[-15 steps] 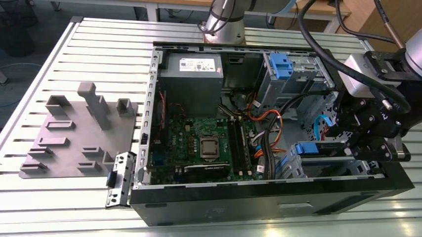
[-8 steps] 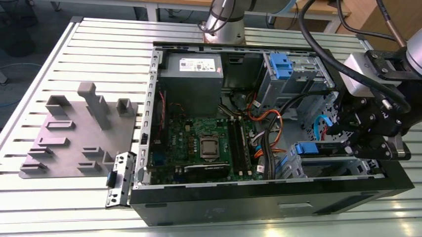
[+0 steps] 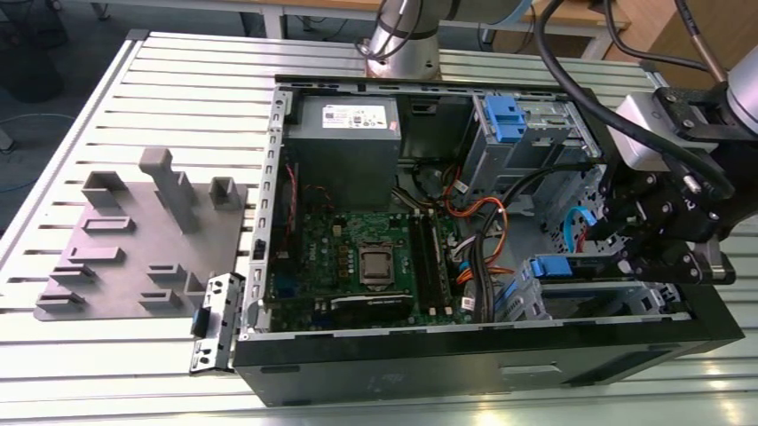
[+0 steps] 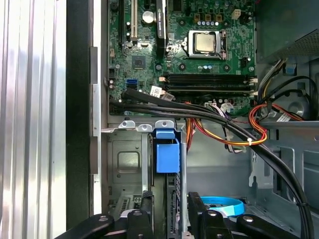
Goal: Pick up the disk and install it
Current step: 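Insert the first disk wire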
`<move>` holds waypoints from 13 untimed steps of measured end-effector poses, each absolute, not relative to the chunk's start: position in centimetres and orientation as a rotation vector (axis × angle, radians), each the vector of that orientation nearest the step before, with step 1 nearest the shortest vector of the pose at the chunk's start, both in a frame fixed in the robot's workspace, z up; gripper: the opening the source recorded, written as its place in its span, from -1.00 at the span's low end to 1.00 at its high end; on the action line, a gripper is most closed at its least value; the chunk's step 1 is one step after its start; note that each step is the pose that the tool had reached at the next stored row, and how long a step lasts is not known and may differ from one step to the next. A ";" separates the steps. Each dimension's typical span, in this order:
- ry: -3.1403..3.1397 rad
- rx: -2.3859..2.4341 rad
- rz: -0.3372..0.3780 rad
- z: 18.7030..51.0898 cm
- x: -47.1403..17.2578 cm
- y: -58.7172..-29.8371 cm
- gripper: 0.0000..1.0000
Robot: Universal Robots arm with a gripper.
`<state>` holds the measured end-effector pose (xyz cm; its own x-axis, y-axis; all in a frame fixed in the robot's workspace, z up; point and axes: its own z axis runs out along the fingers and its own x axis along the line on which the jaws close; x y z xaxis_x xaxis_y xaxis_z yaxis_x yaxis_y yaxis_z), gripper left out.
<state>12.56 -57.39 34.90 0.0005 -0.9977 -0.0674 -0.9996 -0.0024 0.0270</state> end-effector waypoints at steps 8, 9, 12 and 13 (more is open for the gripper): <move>2.198 -2.202 0.104 34.9 12.6 -56.8 -0.16; 2.198 -2.202 0.104 34.9 12.6 -56.8 -0.16; 2.198 -2.202 0.104 34.9 12.6 -56.8 -0.16; 2.198 -2.202 0.104 34.9 12.6 -56.8 -0.16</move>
